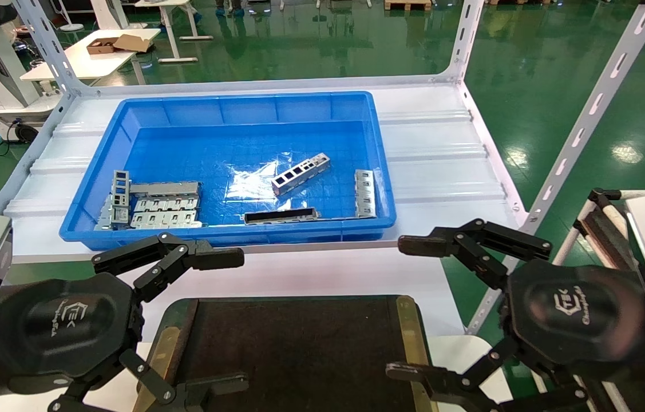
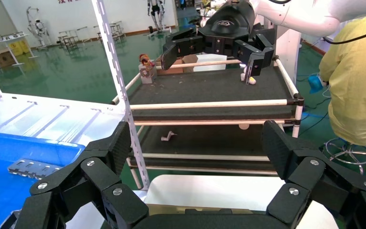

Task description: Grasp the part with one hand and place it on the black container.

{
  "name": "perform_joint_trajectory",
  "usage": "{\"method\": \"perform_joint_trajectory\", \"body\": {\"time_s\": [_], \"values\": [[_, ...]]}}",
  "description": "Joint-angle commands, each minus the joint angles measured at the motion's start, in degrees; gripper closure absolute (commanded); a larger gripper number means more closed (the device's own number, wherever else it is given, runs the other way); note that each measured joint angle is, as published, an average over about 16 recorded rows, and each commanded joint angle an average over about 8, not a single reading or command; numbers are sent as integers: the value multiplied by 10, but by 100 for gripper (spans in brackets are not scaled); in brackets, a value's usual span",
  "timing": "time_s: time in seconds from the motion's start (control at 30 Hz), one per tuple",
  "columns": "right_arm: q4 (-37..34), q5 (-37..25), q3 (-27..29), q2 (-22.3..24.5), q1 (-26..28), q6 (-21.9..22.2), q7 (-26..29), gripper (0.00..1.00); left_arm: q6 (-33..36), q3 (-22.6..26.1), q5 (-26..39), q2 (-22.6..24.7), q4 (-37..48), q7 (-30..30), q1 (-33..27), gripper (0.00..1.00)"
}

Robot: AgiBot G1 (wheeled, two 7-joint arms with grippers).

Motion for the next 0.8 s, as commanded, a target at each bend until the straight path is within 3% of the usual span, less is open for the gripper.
{"method": "perform_joint_trajectory", "body": {"time_s": [0.03, 0.8], "values": [[0, 0, 0, 0, 0, 0, 0, 0, 0, 0, 0, 0, 0, 0, 0, 0], [0, 0, 0, 0, 0, 0, 0, 0, 0, 0, 0, 0, 0, 0, 0, 0]]}}
